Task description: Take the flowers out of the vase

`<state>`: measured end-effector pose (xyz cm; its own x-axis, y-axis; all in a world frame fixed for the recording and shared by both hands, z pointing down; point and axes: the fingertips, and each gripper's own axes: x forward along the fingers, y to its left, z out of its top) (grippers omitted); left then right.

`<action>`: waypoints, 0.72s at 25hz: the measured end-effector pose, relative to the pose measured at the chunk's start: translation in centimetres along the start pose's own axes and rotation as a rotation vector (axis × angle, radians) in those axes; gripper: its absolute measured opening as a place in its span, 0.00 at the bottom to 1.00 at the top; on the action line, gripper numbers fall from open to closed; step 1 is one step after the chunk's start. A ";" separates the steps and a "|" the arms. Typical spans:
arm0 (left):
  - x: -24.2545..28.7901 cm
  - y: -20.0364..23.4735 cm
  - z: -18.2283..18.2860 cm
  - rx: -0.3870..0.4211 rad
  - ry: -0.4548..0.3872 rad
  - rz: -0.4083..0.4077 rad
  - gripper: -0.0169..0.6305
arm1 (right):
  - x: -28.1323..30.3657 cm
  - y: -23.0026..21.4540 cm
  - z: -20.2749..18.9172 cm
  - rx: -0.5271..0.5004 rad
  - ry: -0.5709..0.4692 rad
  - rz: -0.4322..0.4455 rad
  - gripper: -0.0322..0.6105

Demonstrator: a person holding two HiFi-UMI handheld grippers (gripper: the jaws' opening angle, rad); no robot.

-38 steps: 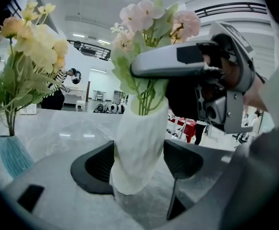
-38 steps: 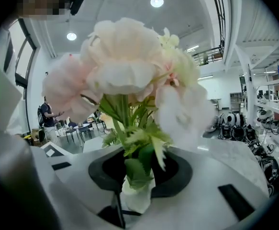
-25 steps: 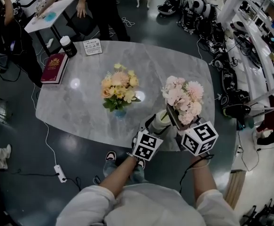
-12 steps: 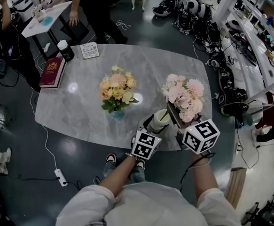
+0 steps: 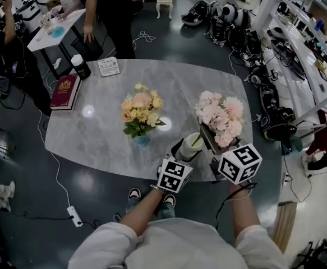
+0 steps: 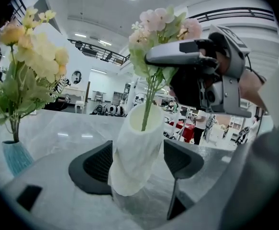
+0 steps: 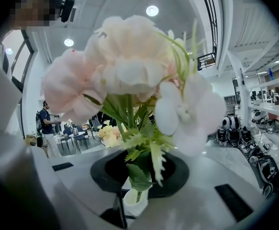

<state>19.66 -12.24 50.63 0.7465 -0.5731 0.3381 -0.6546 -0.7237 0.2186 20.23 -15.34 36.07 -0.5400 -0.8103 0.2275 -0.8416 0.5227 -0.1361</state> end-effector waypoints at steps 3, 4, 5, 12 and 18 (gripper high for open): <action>-0.6 -0.3 0.8 0.008 -0.008 -0.001 0.54 | -0.2 0.1 0.9 -0.005 -0.016 -0.004 0.16; -0.8 -0.4 1.1 0.001 -0.015 -0.006 0.54 | -0.3 0.2 1.2 -0.005 -0.021 -0.006 0.16; -1.0 -0.6 1.5 -0.011 -0.021 -0.014 0.54 | -0.4 0.3 1.5 -0.004 -0.025 -0.008 0.16; -2.7 -0.9 3.9 -0.021 -0.045 -0.043 0.54 | -0.7 0.6 2.9 0.003 -0.036 -0.025 0.16; -4.1 -0.8 5.9 -0.027 -0.056 -0.015 0.46 | -1.8 1.0 4.6 -0.010 -0.060 -0.030 0.16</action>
<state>17.83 -11.63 43.65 0.7612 -0.5834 0.2832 -0.6458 -0.7220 0.2485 20.31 -14.59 31.11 -0.5143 -0.8399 0.1734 -0.8575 0.5002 -0.1207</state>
